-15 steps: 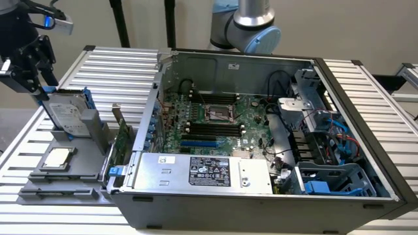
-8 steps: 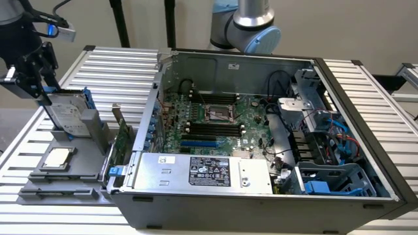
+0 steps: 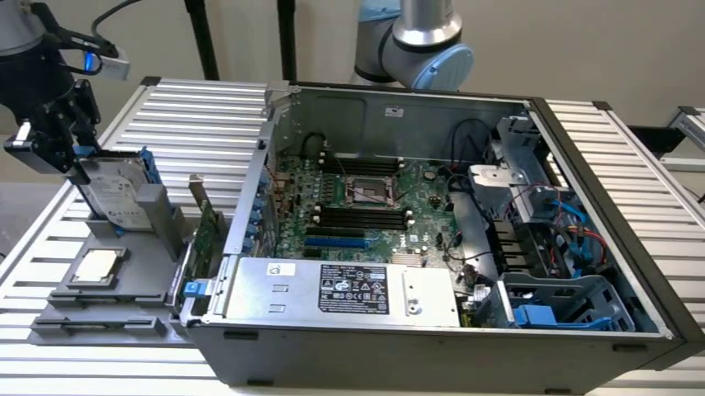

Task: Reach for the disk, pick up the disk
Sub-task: 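Pick up the disk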

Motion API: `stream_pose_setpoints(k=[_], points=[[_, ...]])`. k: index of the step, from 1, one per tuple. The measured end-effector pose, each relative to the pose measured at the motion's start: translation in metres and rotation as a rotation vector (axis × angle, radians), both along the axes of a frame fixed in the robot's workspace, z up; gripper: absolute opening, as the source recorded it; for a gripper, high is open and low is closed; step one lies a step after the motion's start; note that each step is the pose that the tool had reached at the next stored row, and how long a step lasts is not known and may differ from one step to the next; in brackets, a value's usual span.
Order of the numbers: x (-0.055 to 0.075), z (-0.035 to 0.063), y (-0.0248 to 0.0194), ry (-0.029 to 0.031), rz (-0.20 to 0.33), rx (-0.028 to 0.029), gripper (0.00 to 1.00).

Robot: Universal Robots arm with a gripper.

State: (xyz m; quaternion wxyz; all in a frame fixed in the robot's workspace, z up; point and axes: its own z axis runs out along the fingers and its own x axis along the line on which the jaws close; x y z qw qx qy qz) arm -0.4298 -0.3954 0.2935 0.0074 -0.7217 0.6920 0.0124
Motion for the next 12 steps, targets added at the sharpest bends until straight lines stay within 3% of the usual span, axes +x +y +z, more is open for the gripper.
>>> stream_pose_setpoints(k=[12], points=[[0.0000, -0.0027, 0.0018, 0.0000, 0.000, -0.0004, 0.54]])
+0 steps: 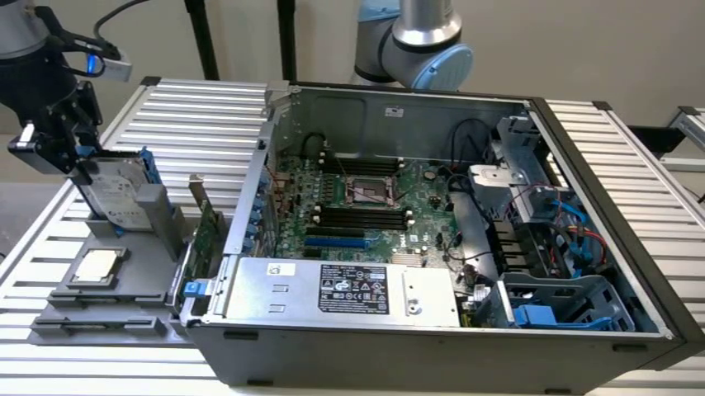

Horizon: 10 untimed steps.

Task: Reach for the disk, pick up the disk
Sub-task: 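Pick up the disk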

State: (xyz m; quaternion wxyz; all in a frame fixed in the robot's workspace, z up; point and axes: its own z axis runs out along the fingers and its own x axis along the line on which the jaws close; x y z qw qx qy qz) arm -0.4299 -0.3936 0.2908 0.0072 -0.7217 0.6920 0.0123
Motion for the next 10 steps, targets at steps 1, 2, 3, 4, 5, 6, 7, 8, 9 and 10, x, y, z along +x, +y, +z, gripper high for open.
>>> stream_pose_setpoints(k=[1, 2, 3, 4, 5, 6, 7, 8, 9, 10], points=[[0.0000, -0.0002, 0.0000, 0.0000, 0.000, 0.0000, 0.54], [0.0000, -0.0004, 0.0000, 0.0000, 0.000, 0.0000, 0.52], [0.0000, -0.0006, 0.0000, -0.0001, 0.000, 0.0000, 0.52], [0.0000, -0.0007, 0.0000, -0.0001, 0.000, 0.0000, 0.45], [0.0000, -0.0007, 0.0000, -0.0001, 0.000, 0.0000, 0.45], [0.0000, -0.0007, 0.0000, 0.0000, 0.000, 0.0000, 0.38], [0.0000, -0.0007, 0.0000, 0.0000, 0.000, 0.0000, 0.38], [0.0000, -0.0007, 0.0000, 0.0000, 0.000, 0.0000, 0.38], [0.0000, -0.0008, 0.0000, -0.0001, 0.000, 0.0000, 0.38], [0.0000, -0.0008, 0.0000, -0.0001, 0.000, 0.0000, 0.38]])
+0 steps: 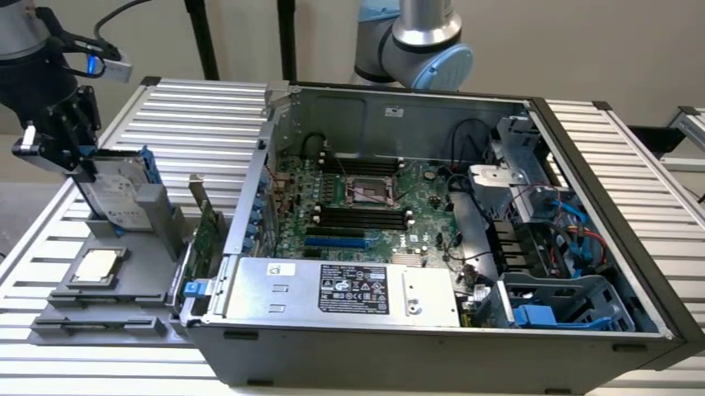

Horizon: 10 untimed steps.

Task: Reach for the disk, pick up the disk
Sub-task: 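Pick up the disk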

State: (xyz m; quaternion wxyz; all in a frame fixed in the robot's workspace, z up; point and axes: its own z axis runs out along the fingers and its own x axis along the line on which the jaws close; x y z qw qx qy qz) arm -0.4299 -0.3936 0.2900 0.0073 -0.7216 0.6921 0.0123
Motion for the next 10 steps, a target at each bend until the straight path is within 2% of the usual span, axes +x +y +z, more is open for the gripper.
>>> stream_pose_setpoints(k=[3, 10], points=[[0.0000, 0.0000, 0.0000, 0.0001, -0.002, 0.0000, 0.33], [0.0000, -0.0001, -0.0001, -0.0001, -0.009, 0.0001, 0.33]])
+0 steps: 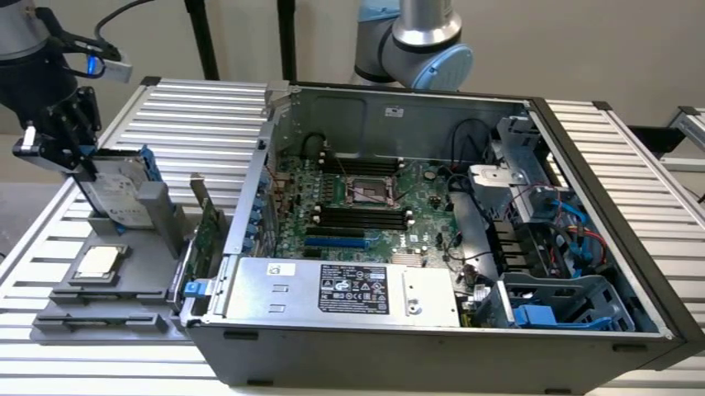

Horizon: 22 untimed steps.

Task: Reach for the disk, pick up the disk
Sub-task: 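Pick up the disk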

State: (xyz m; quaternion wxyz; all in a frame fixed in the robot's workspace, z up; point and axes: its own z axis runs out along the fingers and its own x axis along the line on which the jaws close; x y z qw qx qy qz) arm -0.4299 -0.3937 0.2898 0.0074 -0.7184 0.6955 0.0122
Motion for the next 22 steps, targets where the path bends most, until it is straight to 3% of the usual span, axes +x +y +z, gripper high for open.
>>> stream_pose_setpoints(k=[6, 12, 22], points=[[0.0000, 0.0000, -0.0019, 0.0002, -0.016, -0.0001, 0.33], [0.0000, 0.0000, -0.0066, 0.0002, -0.020, 0.0001, 0.33], [0.0000, 0.0000, -0.0071, 0.0002, -0.020, -0.0001, 0.33]])
